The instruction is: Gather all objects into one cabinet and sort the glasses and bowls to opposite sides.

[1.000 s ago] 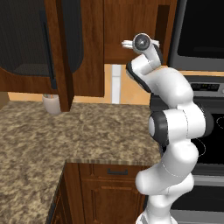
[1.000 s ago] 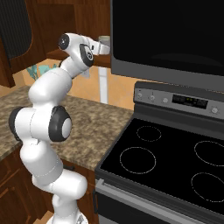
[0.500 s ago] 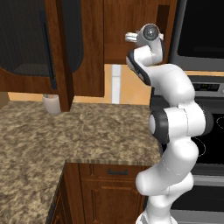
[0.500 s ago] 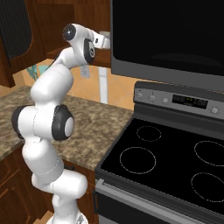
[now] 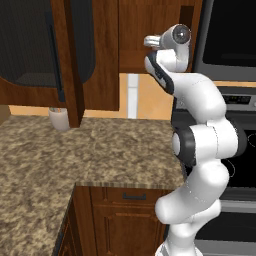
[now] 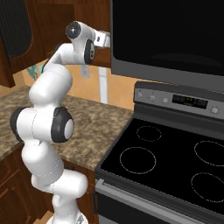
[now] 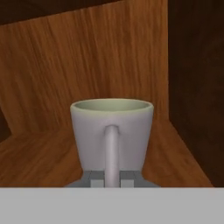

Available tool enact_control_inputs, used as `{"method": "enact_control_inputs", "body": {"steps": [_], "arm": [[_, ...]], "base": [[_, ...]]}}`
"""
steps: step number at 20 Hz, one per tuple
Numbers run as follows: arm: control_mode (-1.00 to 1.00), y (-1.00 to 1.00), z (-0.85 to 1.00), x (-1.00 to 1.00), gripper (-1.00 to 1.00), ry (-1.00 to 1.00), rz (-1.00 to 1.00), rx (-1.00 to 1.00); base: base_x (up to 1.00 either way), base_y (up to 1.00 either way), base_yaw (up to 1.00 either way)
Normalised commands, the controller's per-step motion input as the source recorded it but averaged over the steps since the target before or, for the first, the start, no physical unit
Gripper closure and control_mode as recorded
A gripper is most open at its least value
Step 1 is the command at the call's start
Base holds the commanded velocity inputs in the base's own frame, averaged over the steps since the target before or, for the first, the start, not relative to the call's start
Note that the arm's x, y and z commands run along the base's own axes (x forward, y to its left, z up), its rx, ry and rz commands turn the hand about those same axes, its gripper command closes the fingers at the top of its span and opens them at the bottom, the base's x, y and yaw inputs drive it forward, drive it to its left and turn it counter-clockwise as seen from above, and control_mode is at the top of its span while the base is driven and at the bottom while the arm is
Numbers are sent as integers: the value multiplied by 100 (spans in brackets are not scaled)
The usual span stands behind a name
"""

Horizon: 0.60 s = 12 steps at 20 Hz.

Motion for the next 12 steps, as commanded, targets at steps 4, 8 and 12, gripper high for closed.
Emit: {"method": "enact_control_inputs", "body": {"steps": [4, 8, 12], "arm": [[-100, 0, 0, -58, 100, -3, 15, 0], [-100, 0, 0, -88, 100, -6, 18, -1], [-100, 0, 0, -98, 100, -7, 15, 0]], "base": [[0, 0, 0], [0, 0, 0], [0, 0, 0]]}}
